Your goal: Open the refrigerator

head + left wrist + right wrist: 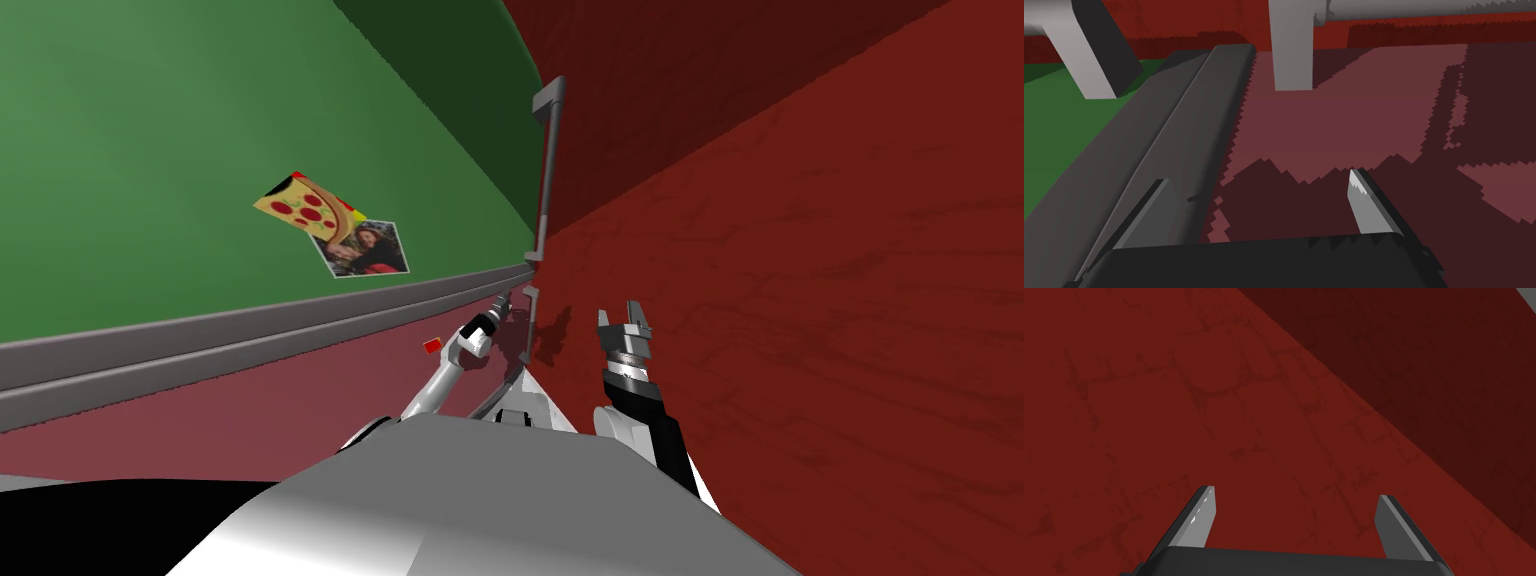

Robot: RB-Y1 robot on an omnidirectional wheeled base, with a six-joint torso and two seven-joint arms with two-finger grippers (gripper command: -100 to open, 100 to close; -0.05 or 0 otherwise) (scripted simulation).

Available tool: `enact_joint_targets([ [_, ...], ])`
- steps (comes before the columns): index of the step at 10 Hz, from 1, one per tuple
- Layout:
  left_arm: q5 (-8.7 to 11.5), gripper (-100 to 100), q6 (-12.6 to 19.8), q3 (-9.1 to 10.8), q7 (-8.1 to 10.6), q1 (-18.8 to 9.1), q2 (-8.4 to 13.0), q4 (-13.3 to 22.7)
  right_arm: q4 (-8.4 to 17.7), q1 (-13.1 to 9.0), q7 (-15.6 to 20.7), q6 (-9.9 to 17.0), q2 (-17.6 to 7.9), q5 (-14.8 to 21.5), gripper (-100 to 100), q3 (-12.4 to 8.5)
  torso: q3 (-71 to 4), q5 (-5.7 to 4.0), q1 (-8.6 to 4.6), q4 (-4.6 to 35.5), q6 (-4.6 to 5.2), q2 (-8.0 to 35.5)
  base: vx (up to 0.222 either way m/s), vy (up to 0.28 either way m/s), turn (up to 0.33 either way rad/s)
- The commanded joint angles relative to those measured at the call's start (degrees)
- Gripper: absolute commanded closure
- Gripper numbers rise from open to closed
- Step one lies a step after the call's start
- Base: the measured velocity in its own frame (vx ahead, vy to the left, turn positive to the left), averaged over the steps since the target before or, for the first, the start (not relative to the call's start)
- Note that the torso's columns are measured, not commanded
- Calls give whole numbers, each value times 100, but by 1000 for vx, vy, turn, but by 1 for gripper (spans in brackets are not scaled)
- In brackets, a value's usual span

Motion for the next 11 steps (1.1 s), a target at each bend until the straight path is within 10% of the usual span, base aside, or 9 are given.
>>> enact_joint_targets([
  [1, 80, -100, 431, -102, -46, -436, -2, 273, 0, 0, 0, 0, 0, 0, 0, 0, 2, -3, -12, 0, 0, 2, 82, -61, -12],
  [9, 305, -100, 1374, -365, -138, -1455, 242, 940, 0, -1, 0, 0, 0, 0, 0, 0, 16, -3, -10, 7, 0, 23, 59, -41, -4],
  [11, 114, -100, 1061, -87, -38, -1661, 311, 1185, 0, -1, 0, 0, 0, 0, 0, 0, 15, -1, -4, 5, -2, 22, -27, 9, -197],
])
